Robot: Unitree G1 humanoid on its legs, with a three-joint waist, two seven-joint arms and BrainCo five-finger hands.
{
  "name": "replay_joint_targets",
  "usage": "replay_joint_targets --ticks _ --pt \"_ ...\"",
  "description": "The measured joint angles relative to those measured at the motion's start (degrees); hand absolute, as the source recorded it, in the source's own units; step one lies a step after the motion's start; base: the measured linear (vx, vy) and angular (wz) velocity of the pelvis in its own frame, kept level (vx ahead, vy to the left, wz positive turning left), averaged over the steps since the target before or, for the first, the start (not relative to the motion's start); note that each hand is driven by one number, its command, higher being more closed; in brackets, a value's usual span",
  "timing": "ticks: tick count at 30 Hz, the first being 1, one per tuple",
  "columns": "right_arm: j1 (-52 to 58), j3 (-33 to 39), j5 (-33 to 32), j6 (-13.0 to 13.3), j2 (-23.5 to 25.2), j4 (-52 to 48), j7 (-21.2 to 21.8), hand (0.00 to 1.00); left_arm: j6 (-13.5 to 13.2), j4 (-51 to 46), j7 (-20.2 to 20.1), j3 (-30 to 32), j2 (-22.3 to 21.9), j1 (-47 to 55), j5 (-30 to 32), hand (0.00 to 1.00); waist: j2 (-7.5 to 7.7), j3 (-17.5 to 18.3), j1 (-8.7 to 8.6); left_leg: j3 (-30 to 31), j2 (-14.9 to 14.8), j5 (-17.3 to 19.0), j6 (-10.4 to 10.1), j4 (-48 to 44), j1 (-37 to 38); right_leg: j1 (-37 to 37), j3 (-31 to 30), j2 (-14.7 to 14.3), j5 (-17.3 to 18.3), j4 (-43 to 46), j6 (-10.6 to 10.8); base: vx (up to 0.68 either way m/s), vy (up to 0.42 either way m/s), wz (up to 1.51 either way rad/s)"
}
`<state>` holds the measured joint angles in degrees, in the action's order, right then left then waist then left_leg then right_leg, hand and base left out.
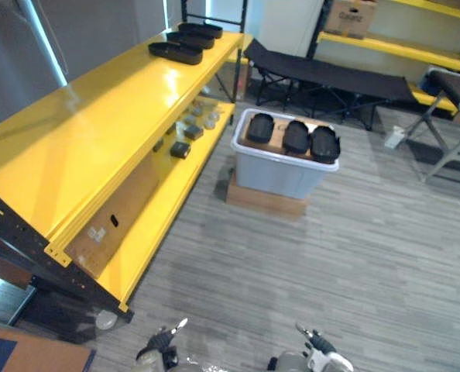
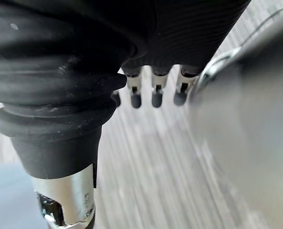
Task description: Walk over and take plastic housings, then place them on the shelf
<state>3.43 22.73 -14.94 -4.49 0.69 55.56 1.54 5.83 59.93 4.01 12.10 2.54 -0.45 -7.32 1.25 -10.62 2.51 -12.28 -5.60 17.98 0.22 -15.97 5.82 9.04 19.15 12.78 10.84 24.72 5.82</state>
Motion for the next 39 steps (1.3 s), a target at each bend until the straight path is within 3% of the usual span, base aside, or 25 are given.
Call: replay_joint_targets --ticks 2,5,6,7,8,10,11,13,15,16,18,19,20,21,22,23,24,26,27,30,33,36,37,39 --pt "0.30 0.76 0.15 0.29 -0.41 0.03 0.50 0.00 0.08 -0.04 0.05 2.46 -0.55 0.38 1.08 0.00 -0.58 0.25 0.00 -0.46 -2.35 1.66 -2.46 -1.57 0.29 0.87 1.20 -0.13 -5.46 -8.72 -1.06 0.25 -0.161 -0.11" --pt "0.87 0.73 1.66 0.53 0.20 0.06 2.04 0.00 -0.25 -0.22 -0.12 3.12 -0.55 0.42 0.64 0.00 0.90 1.43 -0.15 -0.48 -3.34 4.07 -6.41 -2.51 1.68 0.78 1.23 0.32 -11.99 -12.02 -1.63 0.29 -0.303 -0.02" --pt "0.81 0.75 1.79 0.68 0.20 0.00 2.09 0.00 -0.39 -0.28 -0.13 3.12 -0.89 0.30 0.34 0.00 0.38 1.46 -0.15 -0.36 -4.16 4.55 -7.02 -2.39 2.44 0.96 1.13 0.14 -14.76 -11.04 -1.43 0.32 -0.363 0.14" --pt "0.89 0.85 2.29 0.60 -0.75 0.04 2.08 0.00 -0.54 -0.35 -0.19 3.09 -2.71 0.46 -0.65 0.00 -2.00 2.65 -0.29 0.23 -7.00 4.52 -7.68 -1.55 3.41 1.25 2.70 -1.78 -11.00 -7.27 -2.15 0.33 -0.316 0.18" --pt "1.03 1.69 2.36 0.50 -1.48 0.56 2.00 0.00 -1.08 -0.88 -0.11 3.28 -3.97 1.00 -1.73 0.00 -2.67 3.79 -0.29 0.79 -7.76 2.86 -7.27 -2.51 3.18 2.95 2.92 -2.02 -6.62 -3.08 -2.91 0.34 -0.302 0.14" --pt "0.81 2.03 2.34 0.67 -1.93 1.50 2.00 0.00 -1.38 -1.95 -0.23 3.95 -4.50 0.99 -3.75 0.00 -2.90 3.97 -0.30 2.07 -9.13 -0.14 -6.38 -9.12 0.68 2.52 3.22 -2.13 -3.66 -0.32 -3.66 0.38 -0.396 0.14" --pt "0.93 1.96 2.38 0.79 -2.38 1.74 1.90 0.00 -1.05 -2.43 -0.35 5.37 -5.53 1.12 -4.13 0.00 -3.80 3.95 -0.68 5.95 -11.59 -4.47 -5.69 -22.12 -6.00 0.19 4.71 -3.51 -1.56 -0.18 -4.44 0.39 -0.447 0.27" --pt "0.33 1.84 3.69 0.96 -2.81 2.49 1.68 0.00 -1.88 -4.35 -0.32 5.31 -5.92 1.30 -4.02 0.00 -5.33 2.99 -0.01 8.39 -15.09 -5.60 -6.01 -36.84 -12.40 -4.84 5.35 -6.55 -0.35 -2.62 -5.38 0.33 -0.327 0.07" --pt "-0.46 1.83 5.16 2.02 -2.68 3.90 0.90 0.00 -1.83 -4.97 -0.46 5.15 -5.17 1.63 -4.02 0.00 -4.95 2.64 0.36 8.90 -13.73 -5.02 -6.77 -39.95 -16.34 -9.55 5.62 -7.89 0.01 -6.25 -5.83 0.28 -0.194 -0.15" --pt "-1.02 1.68 5.17 2.22 -2.58 4.04 0.85 0.00 -1.98 -5.40 -0.55 5.15 -5.08 1.81 -3.97 0.00 -4.45 2.32 0.68 8.55 -11.57 -4.67 -6.61 -38.30 -18.25 -11.56 5.22 -8.04 0.45 -8.33 -6.15 0.27 -0.089 -0.26" --pt "-3.35 0.46 6.32 3.20 -2.80 3.39 0.71 0.00 -2.17 -7.62 -1.39 5.23 -5.43 2.23 -3.44 0.00 -3.96 1.54 2.00 5.16 -6.08 -4.34 -5.96 -27.99 -22.17 -14.62 2.54 -8.04 0.71 -11.23 -5.87 0.32 0.005 -0.51" --pt "-4.24 -0.05 6.80 3.38 -2.97 3.19 0.64 0.00 -2.10 -7.88 -1.70 5.30 -5.36 2.26 -3.18 0.00 -4.02 1.14 2.51 4.18 -4.98 -4.66 -5.84 -23.78 -22.36 -15.20 1.85 -7.96 0.91 -11.48 -5.73 0.36 0.141 -0.87" --pt "-5.94 -3.40 7.89 3.47 -3.60 1.58 0.57 0.00 -2.05 -8.19 -2.12 5.42 -5.10 3.07 -2.60 0.00 -4.34 0.54 3.41 2.05 -3.30 -6.85 -5.35 -13.08 -22.51 -16.15 -0.22 -7.96 1.85 -11.48 -4.59 0.31 0.148 -0.77" --pt "-6.43 -4.97 7.91 3.45 -3.74 0.72 0.55 0.00 -2.01 -8.24 -2.41 5.58 -5.24 3.47 -2.25 0.00 -4.56 0.53 3.47 1.98 -2.83 -8.30 -5.02 -9.31 -22.39 -16.61 -0.89 -8.14 2.42 -11.40 -4.04 0.32 0.166 -0.88" --pt "-6.94 -7.37 7.92 3.37 -3.79 -0.50 0.50 0.00 -2.18 -8.85 -2.76 6.57 -5.17 4.29 -2.33 0.00 -4.62 0.51 4.19 2.09 -2.66 -13.10 -3.04 -7.99 -21.90 -17.53 -2.44 -8.49 3.38 -11.18 -3.01 0.33 0.153 -0.68" --pt "-8.01 -9.85 7.94 3.00 -2.99 -1.43 0.29 0.00 -2.30 -9.10 -3.18 6.91 -4.06 4.68 -1.27 0.00 -3.48 0.65 5.10 0.38 -1.76 -12.48 -0.42 -8.73 -21.08 -18.60 -4.52 -7.65 4.27 -11.59 -2.25 0.44 0.165 -0.59" --pt "-9.76 -11.00 7.93 2.27 -2.37 -2.40 0.21 0.00 -2.36 -9.13 -3.25 6.55 -2.88 4.05 -0.35 0.00 -0.91 1.04 4.97 -0.46 -0.69 -10.42 0.23 -9.60 -21.14 -18.93 -5.31 -6.45 4.39 -12.65 -2.30 0.45 0.155 -0.38" --pt "-11.12 -10.82 7.91 1.90 -2.17 -3.76 -0.05 0.00 -2.54 -9.00 -3.24 6.14 -2.67 2.67 1.18 0.00 0.33 1.10 5.62 -0.83 -0.08 -6.87 1.44 -13.21 -22.79 -19.18 -5.94 -5.70 3.91 -13.29 -2.07 0.39 0.147 -0.10" --pt "-11.39 -10.57 7.92 1.79 -2.21 -3.84 -0.04 0.00 -2.62 -8.73 -3.17 5.07 -2.57 2.15 1.36 0.00 0.47 1.06 5.89 -0.78 0.26 -5.84 2.00 -14.24 -22.93 -19.17 -6.51 -5.35 3.77 -12.59 -1.89 0.42 0.195 0.10" --pt "-11.40 -10.45 9.09 1.21 -1.76 -0.56 0.20 0.00 -4.13 -6.53 -2.39 1.38 -1.81 1.01 1.55 0.00 0.18 0.89 6.18 -0.69 1.60 -2.28 3.42 -14.30 -18.20 -16.66 -7.36 -2.70 3.55 0.93 -0.42 0.41 0.177 0.18" --pt "-10.07 -10.41 8.99 0.77 -1.55 3.83 1.04 0.00 -4.46 -5.27 -1.68 -2.15 -0.37 0.06 1.37 0.00 -0.66 0.46 5.82 1.10 2.18 -2.01 3.17 -7.78 -10.00 -14.04 -5.88 -3.39 6.61 5.72 -0.55 0.45 -0.023 0.29" --pt "-6.96 -9.66 8.93 0.67 -1.75 4.15 0.99 0.00 -4.23 -5.07 -1.67 -2.30 -0.90 -0.96 1.50 0.00 -2.41 0.53 3.88 4.03 0.59 -1.70 1.41 -3.91 -6.55 -6.18 -3.34 -3.67 7.02 3.47 -0.41 0.27 -0.120 0.42" --pt "-6.17 -9.42 8.97 0.67 -1.73 4.15 1.01 0.00 -3.94 -4.52 -1.72 -2.40 -0.98 -1.39 1.51 0.00 -2.76 0.82 3.37 4.57 -0.35 -1.43 0.54 -3.52 -6.15 -2.91 -3.35 -3.46 6.38 2.22 -0.04 0.29 -0.158 0.33" --pt "-5.36 -9.34 9.12 1.74 -1.57 3.31 1.09 0.00 -3.08 -4.05 -1.91 -2.23 -0.76 -1.87 1.46 0.00 -2.73 0.91 2.56 5.58 -2.29 -0.65 -1.76 -2.83 -5.02 1.69 -3.55 -2.81 0.22 -4.54 -1.26 0.29 -0.240 0.26"
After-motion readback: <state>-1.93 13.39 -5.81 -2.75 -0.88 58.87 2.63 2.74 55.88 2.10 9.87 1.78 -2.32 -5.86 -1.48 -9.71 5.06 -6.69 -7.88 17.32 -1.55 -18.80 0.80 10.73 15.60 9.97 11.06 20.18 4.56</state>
